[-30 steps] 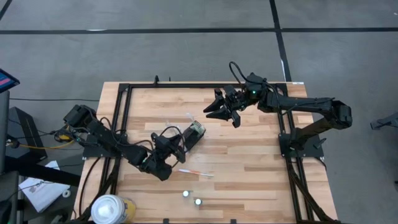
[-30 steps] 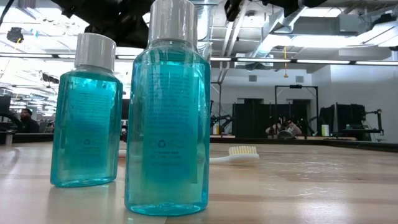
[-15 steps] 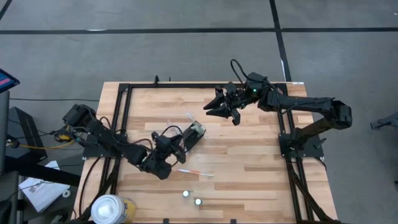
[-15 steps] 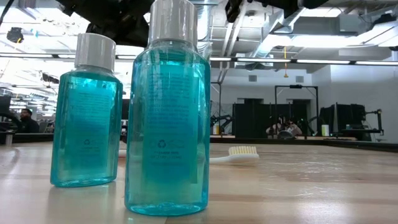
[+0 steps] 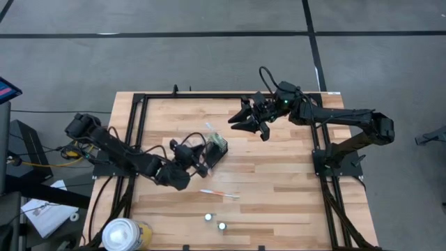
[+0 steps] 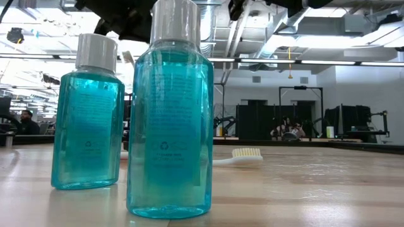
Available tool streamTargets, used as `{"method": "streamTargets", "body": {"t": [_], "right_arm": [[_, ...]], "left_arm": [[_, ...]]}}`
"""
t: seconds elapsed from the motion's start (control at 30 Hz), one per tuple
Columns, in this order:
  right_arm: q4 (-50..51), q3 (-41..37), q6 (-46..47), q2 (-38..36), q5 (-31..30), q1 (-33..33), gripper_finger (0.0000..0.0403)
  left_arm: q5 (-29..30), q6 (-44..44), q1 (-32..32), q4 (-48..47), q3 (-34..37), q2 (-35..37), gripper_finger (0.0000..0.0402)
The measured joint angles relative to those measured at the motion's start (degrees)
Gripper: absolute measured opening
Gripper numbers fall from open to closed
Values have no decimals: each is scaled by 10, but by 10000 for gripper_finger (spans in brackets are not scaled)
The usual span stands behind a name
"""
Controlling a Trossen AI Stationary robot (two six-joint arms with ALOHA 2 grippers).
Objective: Pick & Place toothbrushing station
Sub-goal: Put the top orange toothbrush into the wire organizer
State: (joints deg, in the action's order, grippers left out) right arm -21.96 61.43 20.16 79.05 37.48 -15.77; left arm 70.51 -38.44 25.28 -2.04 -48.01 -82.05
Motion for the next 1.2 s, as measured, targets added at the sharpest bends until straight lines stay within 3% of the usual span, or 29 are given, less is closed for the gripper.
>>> {"method": "streamTargets", "body": {"t": [0.17, 0.4, 0.8, 1.2], "right_arm": [[0, 0, 0, 0, 0, 0, 120], [0, 0, 0, 0, 1, 0, 120], [0, 0, 7, 0, 1, 0, 120], [0, 0, 5, 0, 0, -2, 120]], "left_arm": [[1, -69, 14, 1, 0, -22, 3], [1, -99, 22, 4, 0, -60, 3], [11, -21, 25, 9, 0, -7, 3], [-3, -42, 38, 13, 0, -10, 3]]}}
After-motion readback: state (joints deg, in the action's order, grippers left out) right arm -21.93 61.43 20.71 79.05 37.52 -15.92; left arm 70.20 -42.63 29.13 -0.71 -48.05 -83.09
